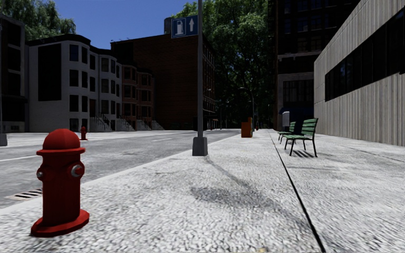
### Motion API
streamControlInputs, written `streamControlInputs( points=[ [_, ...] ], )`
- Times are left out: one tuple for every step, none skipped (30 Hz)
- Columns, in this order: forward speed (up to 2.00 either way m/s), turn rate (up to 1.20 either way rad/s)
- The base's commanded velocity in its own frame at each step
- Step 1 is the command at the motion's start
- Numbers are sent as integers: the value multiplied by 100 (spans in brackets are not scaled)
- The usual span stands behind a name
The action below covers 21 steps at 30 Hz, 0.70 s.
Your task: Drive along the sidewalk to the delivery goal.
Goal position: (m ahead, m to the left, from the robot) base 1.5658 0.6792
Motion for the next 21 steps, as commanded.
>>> streamControlInputs(
  points=[
    [200, 0],
    [200, 2],
    [200, 25],
    [200, 73],
    [200, 95],
    [200, 105],
    [200, 108],
    [200, 38],
    [200, 14],
    [200, 4],
    [200, 4],
    [200, 1],
    [200, 0],
    [200, 0],
    [200, 0],
    [200, 0],
    [200, 0],
    [200, 0],
    [200, 0],
    [200, 0],
    [200, -81]
  ],
)
